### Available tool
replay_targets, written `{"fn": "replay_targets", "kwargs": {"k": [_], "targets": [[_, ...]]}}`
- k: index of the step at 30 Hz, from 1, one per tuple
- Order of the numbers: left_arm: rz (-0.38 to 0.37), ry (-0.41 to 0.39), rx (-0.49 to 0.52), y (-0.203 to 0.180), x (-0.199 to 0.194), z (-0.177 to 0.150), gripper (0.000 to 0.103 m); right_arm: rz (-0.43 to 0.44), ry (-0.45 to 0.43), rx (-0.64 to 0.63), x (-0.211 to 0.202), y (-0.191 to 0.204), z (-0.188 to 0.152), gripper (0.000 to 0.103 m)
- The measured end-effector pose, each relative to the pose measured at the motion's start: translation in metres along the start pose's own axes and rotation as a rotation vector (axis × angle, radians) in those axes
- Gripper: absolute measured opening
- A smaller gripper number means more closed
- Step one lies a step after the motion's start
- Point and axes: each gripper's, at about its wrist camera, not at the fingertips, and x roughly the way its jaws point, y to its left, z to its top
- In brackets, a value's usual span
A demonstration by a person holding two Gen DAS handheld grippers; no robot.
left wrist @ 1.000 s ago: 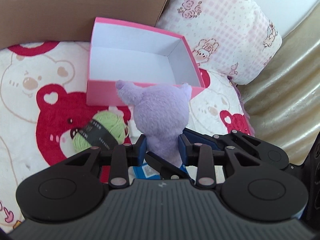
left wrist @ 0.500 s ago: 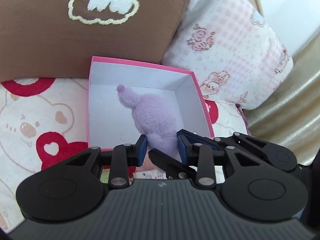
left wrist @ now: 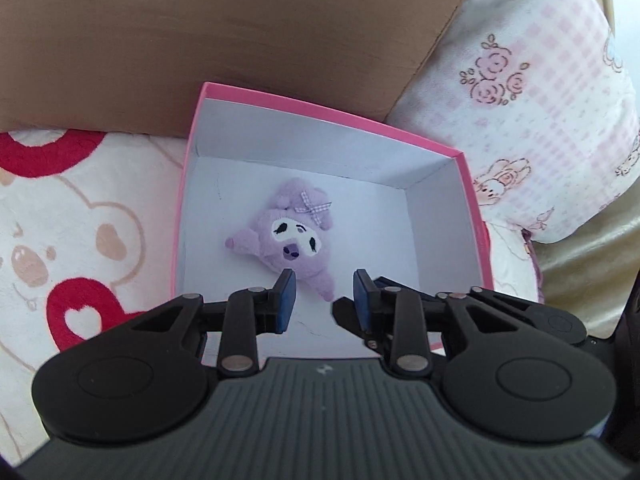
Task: Organize objects
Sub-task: 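Withdraw the left tool from the box and move toward the green yarn ball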
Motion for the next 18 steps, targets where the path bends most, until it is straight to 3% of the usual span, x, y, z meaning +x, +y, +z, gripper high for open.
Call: {"fn": "replay_targets", "kwargs": {"k": [8,18], "targets": [[0.038,0.007,0.02,0.0,0.006,-0.005,0.029,-0.028,0.024,-0.038,-0.002,-0.002,-0.004,0.031],[0.076,-0.011,0.102,-0.02,-0.051,-0.018,0.029,-0.033,0.011,-0.039,-0.058,0.005,-0.011,0.034]]}}
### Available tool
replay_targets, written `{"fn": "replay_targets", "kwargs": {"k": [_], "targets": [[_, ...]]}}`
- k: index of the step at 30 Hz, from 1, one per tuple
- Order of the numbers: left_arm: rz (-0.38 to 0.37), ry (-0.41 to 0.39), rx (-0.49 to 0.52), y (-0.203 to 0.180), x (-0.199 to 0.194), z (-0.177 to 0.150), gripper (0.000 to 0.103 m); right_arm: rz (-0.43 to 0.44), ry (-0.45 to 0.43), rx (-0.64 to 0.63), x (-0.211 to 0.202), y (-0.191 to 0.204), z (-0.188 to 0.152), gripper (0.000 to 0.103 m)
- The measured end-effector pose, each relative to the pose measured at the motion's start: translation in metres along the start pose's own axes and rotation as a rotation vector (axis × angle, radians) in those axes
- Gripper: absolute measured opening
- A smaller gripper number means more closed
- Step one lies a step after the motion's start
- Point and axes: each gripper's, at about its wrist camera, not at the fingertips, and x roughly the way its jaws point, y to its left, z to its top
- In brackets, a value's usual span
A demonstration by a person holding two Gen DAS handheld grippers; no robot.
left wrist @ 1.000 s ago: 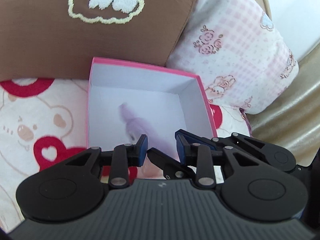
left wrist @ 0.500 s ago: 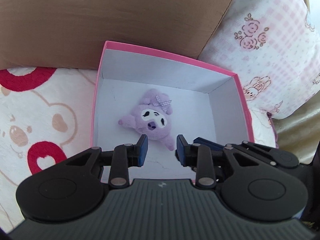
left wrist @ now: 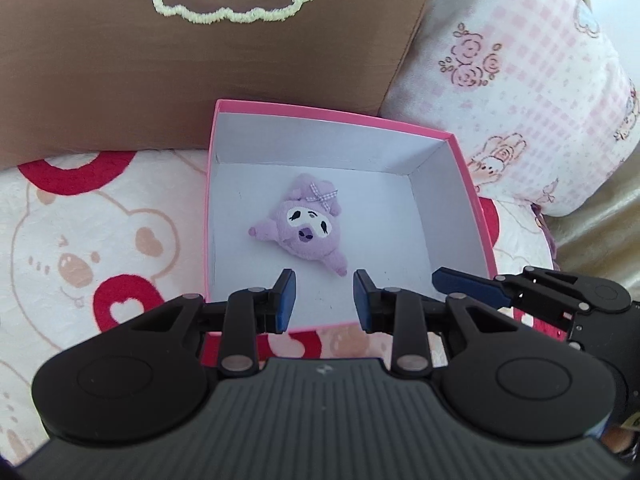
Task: Organize objects
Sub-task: 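Withdraw the left tool from the box and move toward the green yarn ball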
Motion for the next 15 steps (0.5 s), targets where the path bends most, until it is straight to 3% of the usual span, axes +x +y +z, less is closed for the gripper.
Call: {"fn": "replay_targets", "kwargs": {"k": [15], "targets": [[0.033,0.053,0.108,-0.023,-0.075,-0.039,0.036,-0.04,0.013,-0.029,-0.066,0.023,-0.026,0.037]]}}
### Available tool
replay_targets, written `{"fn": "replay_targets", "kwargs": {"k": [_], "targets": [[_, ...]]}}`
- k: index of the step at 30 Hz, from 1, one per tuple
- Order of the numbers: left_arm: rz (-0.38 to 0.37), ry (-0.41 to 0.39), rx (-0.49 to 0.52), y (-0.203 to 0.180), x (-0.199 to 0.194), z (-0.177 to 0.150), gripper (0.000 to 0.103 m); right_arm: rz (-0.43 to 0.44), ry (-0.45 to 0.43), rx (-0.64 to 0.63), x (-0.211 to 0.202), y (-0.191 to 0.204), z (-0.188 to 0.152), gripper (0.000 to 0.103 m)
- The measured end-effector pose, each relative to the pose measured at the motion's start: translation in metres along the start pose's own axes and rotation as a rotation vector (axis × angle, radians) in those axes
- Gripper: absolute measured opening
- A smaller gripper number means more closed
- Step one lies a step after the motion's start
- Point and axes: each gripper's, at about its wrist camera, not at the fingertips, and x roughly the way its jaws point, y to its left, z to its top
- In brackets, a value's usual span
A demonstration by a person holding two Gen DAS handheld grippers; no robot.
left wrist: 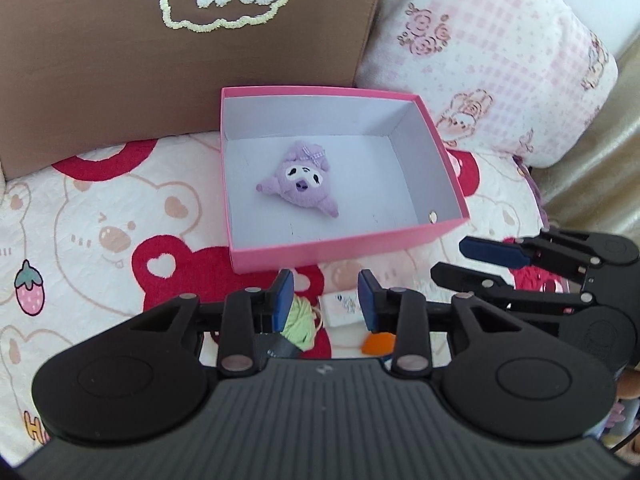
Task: Organize objects
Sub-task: 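Withdraw the left tool from the box and move toward the green yarn ball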
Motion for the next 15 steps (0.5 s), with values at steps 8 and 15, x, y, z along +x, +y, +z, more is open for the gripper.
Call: {"fn": "replay_targets", "kwargs": {"k": [8,15], "targets": [[-0.021,0.013,0.037,-0.01,-0.027,-0.024,0.045,-0.008,-0.03,-0.023,-0.036,0.015,-0.011,0.044],[-0.059,0.051,0.033,-0.009,-0.043,-0.048,0.059,-0.022,-0.021,-0.049,-0.055,0.03,-0.027,0.055]]}}
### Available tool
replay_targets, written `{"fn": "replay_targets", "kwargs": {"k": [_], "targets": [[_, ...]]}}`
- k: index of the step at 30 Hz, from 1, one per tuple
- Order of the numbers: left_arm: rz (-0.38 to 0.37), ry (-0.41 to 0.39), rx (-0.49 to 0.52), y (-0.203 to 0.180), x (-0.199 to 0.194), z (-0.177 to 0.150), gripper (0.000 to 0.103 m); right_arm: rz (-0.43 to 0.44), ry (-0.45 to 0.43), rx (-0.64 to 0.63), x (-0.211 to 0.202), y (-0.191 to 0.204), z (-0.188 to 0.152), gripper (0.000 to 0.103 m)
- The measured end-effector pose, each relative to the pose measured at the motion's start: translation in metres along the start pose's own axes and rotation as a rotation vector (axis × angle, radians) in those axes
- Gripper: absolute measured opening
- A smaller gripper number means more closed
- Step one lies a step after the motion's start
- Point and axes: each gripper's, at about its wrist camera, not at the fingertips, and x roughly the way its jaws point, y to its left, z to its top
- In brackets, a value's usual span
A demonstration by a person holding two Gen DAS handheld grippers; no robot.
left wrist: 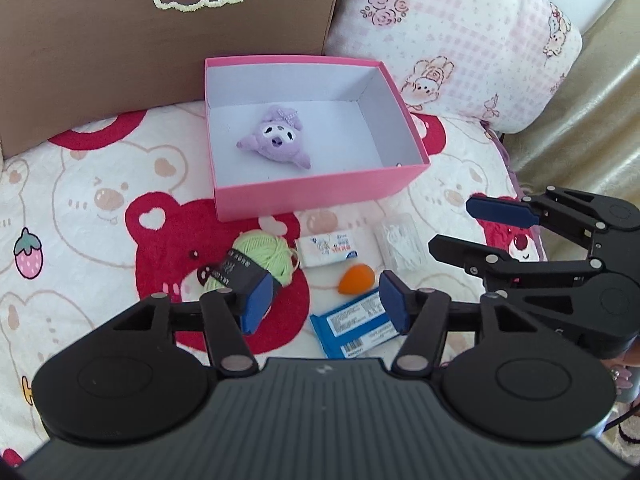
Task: Organize objects
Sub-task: 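Withdraw the left tool from the box and move toward the green yarn ball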
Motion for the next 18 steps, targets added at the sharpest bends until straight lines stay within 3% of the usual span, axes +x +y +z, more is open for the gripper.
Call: {"fn": "replay_targets", "kwargs": {"k": [3,18], "targets": [[0.0,0.003,0.009,-0.001,-0.005,-0.009,0.062,0.004,0.004,-0.007,-0.006,0.006,-0.007,0.061],[-0.022,0.022,0.026,0.005,-0.016,-0.049,0.065,0.04,0.01,-0.042,-0.025,0.036,-0.035,0.071]]}}
